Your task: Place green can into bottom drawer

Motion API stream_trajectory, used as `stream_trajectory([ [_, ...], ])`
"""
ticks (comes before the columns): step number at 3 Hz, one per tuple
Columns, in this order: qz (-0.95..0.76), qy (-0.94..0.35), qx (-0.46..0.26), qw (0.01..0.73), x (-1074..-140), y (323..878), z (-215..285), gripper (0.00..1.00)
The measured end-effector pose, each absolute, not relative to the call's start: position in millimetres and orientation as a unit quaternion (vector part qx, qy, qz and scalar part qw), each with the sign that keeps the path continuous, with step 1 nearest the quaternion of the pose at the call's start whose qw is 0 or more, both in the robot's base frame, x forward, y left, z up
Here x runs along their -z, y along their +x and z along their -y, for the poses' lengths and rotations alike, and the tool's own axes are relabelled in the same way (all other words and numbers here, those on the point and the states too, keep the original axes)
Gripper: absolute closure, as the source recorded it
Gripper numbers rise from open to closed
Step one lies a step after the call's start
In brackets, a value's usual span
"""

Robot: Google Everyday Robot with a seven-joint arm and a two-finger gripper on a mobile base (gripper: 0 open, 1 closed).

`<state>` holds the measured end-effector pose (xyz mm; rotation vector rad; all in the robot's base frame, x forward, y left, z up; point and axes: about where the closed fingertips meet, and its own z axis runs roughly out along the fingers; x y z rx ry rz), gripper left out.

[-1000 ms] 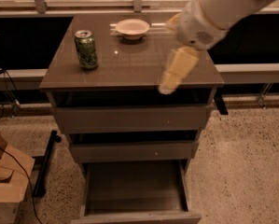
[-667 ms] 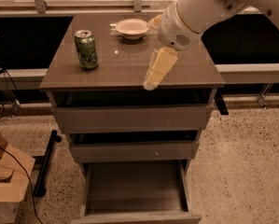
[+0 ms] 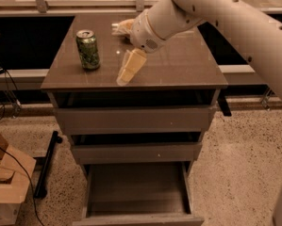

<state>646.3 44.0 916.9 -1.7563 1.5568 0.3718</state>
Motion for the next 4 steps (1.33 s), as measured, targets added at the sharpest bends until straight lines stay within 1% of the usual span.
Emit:
stream_trajectory([
  [3, -0.576, -0.682, -0.207, 0.401, -892.4, 711.5, -112.5, 0.0],
  [4, -0.561, -0.681, -0.234, 0.409, -890.7, 728.4, -143.4, 0.0],
])
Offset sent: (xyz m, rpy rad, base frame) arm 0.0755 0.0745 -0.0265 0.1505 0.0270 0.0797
